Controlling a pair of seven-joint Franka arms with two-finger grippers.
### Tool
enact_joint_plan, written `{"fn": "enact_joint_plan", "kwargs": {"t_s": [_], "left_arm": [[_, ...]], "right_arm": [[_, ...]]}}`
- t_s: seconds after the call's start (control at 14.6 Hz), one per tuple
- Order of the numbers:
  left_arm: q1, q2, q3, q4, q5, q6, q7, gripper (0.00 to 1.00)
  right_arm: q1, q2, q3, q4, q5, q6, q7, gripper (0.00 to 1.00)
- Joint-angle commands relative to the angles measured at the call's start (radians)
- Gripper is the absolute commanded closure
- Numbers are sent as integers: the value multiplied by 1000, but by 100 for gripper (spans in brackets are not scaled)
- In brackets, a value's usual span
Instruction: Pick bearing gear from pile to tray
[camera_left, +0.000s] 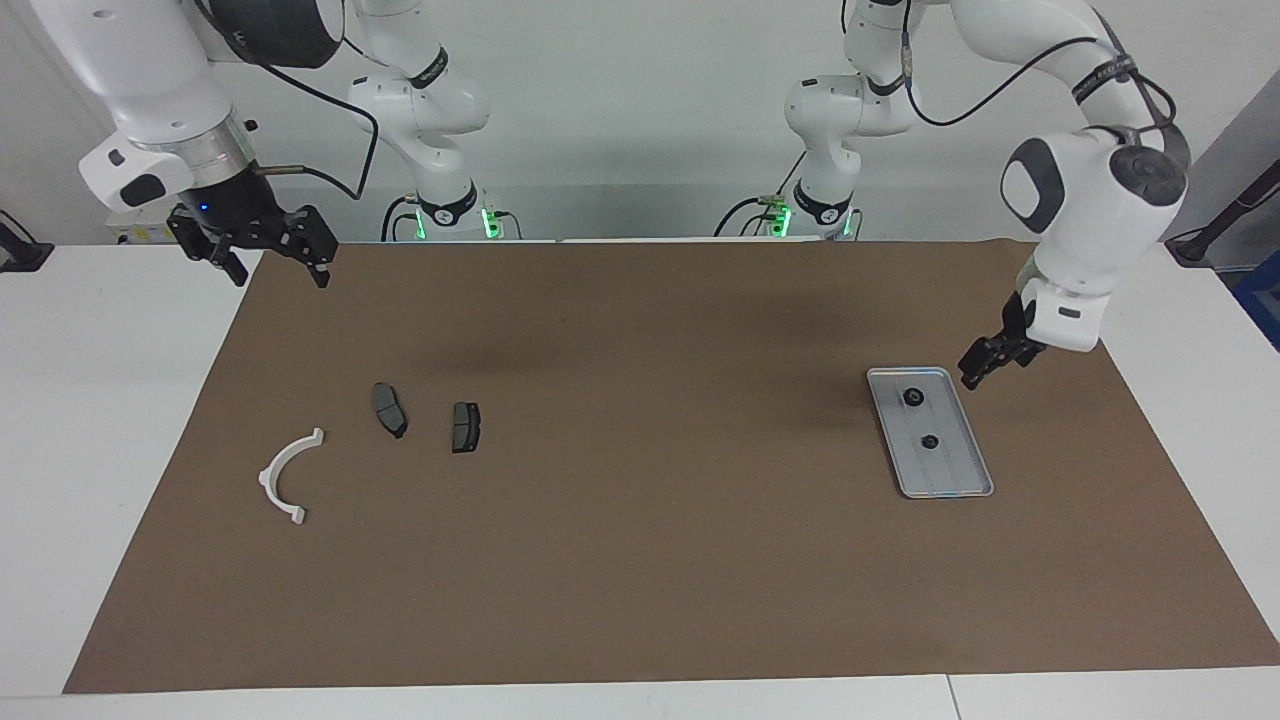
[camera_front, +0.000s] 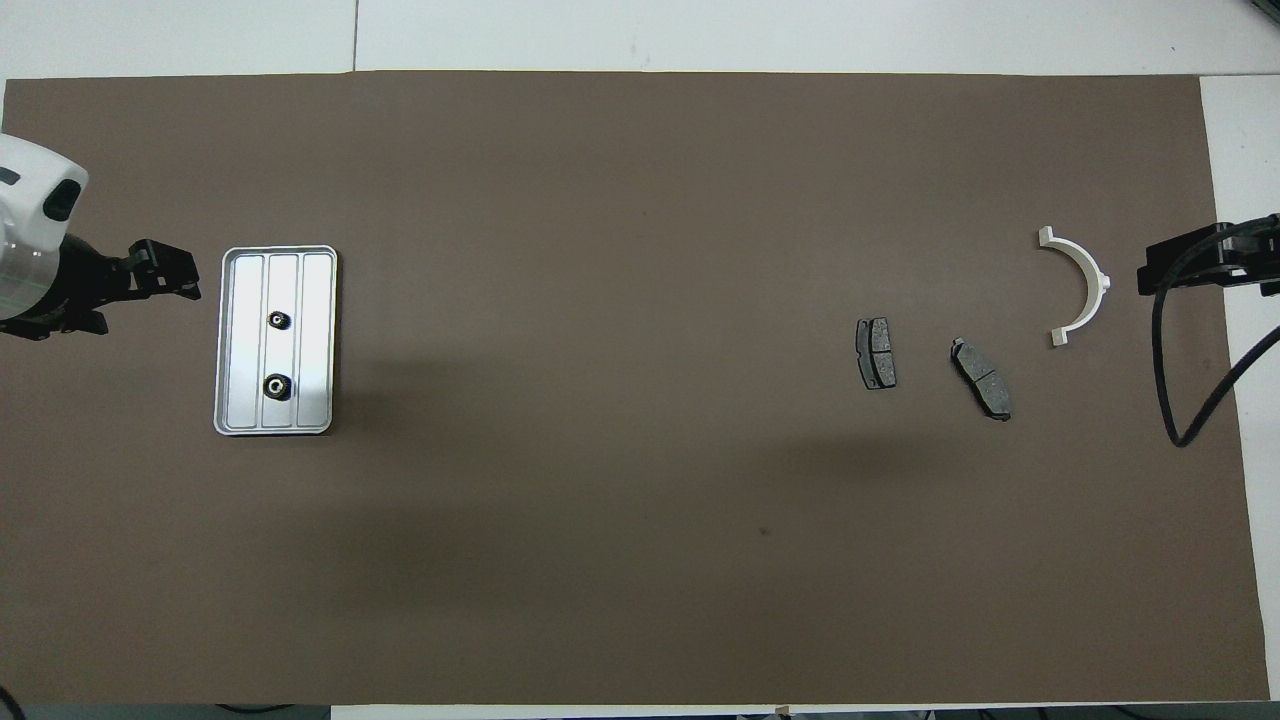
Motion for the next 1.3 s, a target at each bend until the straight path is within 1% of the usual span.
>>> {"fn": "enact_joint_plan", "kwargs": {"t_s": [0.0,0.14,0.21,0.34,0.48,0.62,0.82,1.03,1.23], "left_arm": [[2,-80,-12,28,12,-147,11,0],[12,-74,-25,104,12,-288,49,0],[13,-69,-26,129,11,-317,75,0],[34,-81,-32,105,5,-309,91,0],[77,-86,-50,95,-40,-266,106,0],[81,-85,-70,95,-40,-238,147,0],[98,-66,-91,127,-37,-249,151,0],[89,-45,-91,129,-38,-246,151,0],[89,-49,-95,164,-38,-273,149,0]], "right_arm": [[-1,-19,0,-27,-11,15,-31,0],[-1,-20,-1,-27,-11,13,-31,0],[-1,-20,-1,-27,-11,13,-31,0],[-1,-20,0,-27,-11,12,-31,0],[-1,-20,-1,-25,-13,12,-31,0],[-1,-22,-1,-25,-13,12,-31,0],[-1,-22,-1,-25,-13,8,-31,0],[-1,-22,-1,-23,-13,8,-31,0],[-1,-24,0,-25,-13,7,-31,0]]}}
